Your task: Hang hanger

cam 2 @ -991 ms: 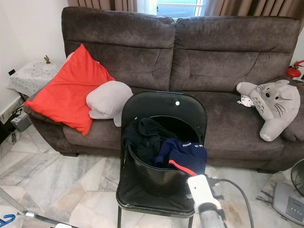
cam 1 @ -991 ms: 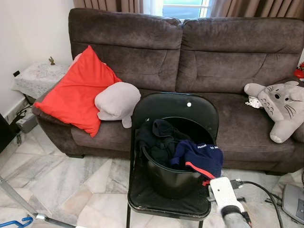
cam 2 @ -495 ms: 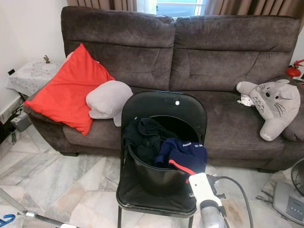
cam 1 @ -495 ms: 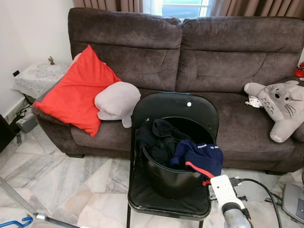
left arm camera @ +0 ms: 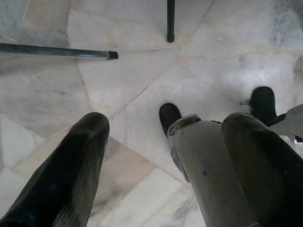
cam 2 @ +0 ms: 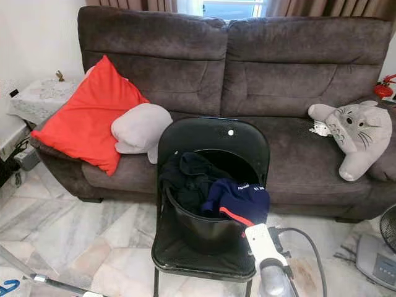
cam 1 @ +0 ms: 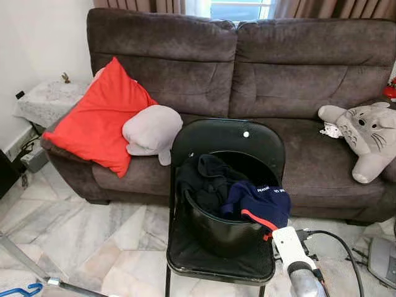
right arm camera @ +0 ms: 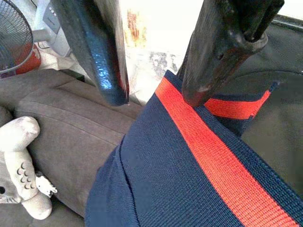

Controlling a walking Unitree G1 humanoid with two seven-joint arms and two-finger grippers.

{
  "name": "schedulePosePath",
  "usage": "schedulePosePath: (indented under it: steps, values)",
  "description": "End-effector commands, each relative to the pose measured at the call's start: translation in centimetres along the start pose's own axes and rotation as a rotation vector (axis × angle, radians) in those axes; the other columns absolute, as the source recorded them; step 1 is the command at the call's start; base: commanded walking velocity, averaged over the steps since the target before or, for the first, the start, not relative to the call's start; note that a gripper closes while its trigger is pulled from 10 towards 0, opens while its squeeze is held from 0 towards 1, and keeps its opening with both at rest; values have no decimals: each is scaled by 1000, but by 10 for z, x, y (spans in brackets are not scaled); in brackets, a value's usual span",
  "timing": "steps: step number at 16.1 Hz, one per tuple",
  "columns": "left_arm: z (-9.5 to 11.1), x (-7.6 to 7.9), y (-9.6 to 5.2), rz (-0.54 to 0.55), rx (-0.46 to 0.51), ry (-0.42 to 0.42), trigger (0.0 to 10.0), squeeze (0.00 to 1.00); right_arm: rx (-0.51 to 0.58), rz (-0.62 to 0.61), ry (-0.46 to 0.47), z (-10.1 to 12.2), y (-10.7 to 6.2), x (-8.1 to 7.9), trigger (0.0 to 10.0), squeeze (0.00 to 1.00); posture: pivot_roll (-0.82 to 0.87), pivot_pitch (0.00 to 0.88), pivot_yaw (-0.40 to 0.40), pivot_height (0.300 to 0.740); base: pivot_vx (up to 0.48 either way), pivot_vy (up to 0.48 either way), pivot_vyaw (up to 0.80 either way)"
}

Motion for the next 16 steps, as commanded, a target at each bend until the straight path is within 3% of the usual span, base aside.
schedulePosePath:
  steps: [1, 2, 7, 13, 16]
  values:
    - [-5, 4, 0, -14, -25, 22, 10000, 0, -10, 1, -10, -3, 1, -1, 10000, 0, -50, 48, 17, 740, 0, 0, 0]
    - [-5, 4, 0, -15, -25, 23, 10000, 0, -7, -2, -4, -2, 1, 0, 10000, 1000, -50, 48, 17, 740, 0, 0, 0]
    - [-6, 0, -1, -10, -23, 21, 10000, 0, 14, 38, 7, 5, 5, -6, 10000, 1000, -50, 47, 16, 740, 0, 0, 0]
    - [-23, -32, -10, 19, -36, 15, 10000, 0, -30, 77, -12, -5, 3, -16, 10000, 1000, -48, 49, 15, 740, 0, 0, 0]
    - [-22, -26, -9, 10, -36, 16, 10000, 0, -26, 39, -19, -7, 3, -12, 10000, 957, -48, 50, 15, 740, 0, 0, 0]
Point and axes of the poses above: a point about 5 cm out from each wrist's last joint towards the gripper, its own y axis pointing out of the wrist towards the gripper, its own z axis along the axis of the wrist's last joint, x = y × z, the point moved 3 cm from there along y, pointing out of the wrist towards the gripper, and after that the axes turned 13 degrees about y, right-handed, at the moved point
